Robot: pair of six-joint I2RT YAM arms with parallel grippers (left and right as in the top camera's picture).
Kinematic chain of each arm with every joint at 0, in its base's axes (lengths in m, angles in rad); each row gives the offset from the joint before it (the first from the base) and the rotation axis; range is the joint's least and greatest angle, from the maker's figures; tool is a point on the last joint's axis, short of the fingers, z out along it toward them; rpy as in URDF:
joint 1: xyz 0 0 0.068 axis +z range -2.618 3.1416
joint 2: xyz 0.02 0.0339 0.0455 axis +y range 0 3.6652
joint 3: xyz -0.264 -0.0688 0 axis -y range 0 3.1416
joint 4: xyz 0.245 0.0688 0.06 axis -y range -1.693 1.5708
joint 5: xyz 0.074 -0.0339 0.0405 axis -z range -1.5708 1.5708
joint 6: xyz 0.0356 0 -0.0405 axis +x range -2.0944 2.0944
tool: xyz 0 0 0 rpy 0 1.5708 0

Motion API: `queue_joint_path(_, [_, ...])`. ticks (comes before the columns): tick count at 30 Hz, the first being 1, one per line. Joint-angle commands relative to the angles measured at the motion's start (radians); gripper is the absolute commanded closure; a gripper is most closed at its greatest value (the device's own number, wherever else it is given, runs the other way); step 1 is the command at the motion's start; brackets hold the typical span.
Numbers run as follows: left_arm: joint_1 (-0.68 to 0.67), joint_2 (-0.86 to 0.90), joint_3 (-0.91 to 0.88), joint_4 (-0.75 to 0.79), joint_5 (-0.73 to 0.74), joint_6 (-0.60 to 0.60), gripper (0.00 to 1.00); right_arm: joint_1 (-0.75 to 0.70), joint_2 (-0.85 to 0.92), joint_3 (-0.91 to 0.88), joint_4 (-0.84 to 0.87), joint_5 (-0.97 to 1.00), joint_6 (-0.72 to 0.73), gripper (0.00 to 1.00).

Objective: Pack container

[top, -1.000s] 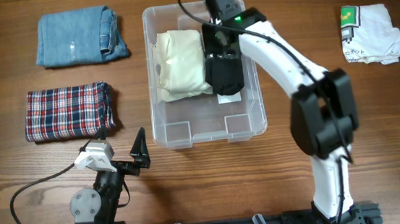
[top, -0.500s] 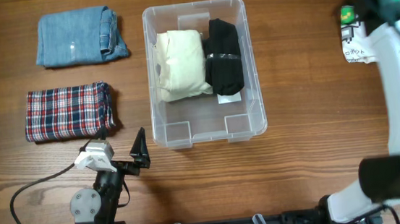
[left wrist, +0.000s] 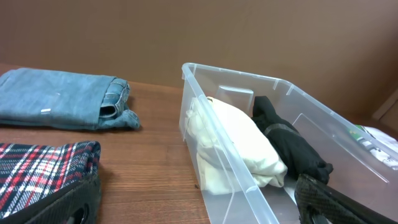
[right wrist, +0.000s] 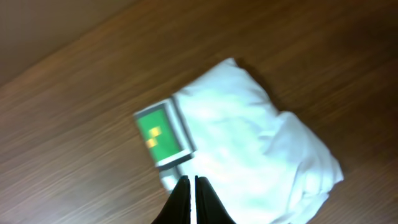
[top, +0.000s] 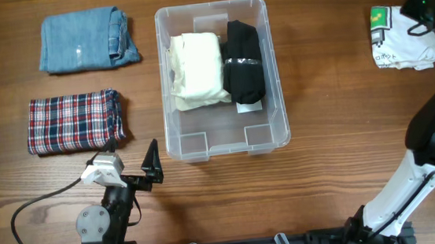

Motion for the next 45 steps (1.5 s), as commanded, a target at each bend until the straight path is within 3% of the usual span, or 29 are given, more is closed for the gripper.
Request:
queue_joint_path(1, [0.008, -0.005, -0.005, -0.005, -0.006, 0.016, 0.0, -0.027, 0.068, -0.003, 0.044, 0.008, -0.002, 0.96])
queue_joint_path(14, [0.008, -0.005, -0.005, -0.005, -0.006, 0.016, 0.0, -0.047, 0.207, -0.003, 0.133, 0.006, -0.005, 0.96])
queue_joint_path(45, [0.008, -0.005, -0.005, -0.005, -0.006, 0.016, 0.0, -0.04, 0.23, -0.127, -0.031, -0.048, -0.002, 0.96])
